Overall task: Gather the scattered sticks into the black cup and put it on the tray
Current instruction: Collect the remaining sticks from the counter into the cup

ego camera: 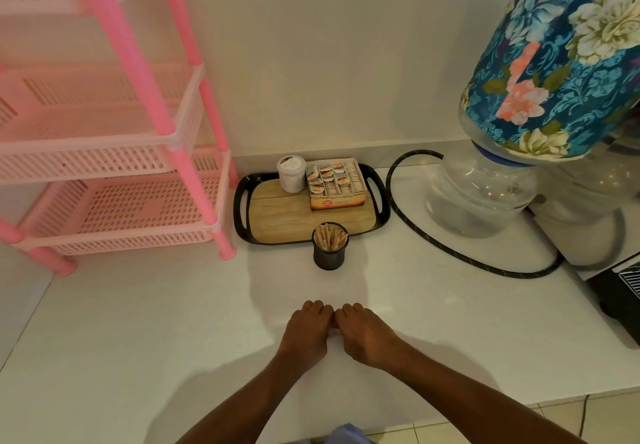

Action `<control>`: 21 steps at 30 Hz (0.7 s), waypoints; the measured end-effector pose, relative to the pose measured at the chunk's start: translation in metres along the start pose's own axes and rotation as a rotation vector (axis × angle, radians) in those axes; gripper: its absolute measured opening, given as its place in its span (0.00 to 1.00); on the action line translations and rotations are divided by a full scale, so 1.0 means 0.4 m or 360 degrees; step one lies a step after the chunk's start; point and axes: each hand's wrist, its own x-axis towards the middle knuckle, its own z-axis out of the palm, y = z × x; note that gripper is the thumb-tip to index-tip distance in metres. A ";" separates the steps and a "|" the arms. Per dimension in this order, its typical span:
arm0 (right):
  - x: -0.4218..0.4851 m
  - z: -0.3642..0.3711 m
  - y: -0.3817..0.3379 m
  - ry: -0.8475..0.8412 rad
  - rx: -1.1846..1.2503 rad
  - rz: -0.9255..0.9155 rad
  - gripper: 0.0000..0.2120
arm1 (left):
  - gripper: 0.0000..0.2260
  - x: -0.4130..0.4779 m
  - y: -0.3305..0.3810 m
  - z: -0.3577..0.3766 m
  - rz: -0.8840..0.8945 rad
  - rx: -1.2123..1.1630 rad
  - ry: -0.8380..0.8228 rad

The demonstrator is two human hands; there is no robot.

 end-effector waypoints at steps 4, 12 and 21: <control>0.000 -0.001 0.003 0.0015 0.0080 0.0024 0.12 | 0.11 0.000 0.003 -0.006 -0.0005 0.0039 -0.0011; -0.013 0.000 0.004 0.0082 0.0048 0.0030 0.10 | 0.16 -0.009 0.015 0.001 0.0008 0.0104 -0.0049; -0.022 -0.016 0.018 0.0013 -0.0006 -0.0049 0.10 | 0.16 -0.038 0.015 0.024 0.0000 0.0064 0.0016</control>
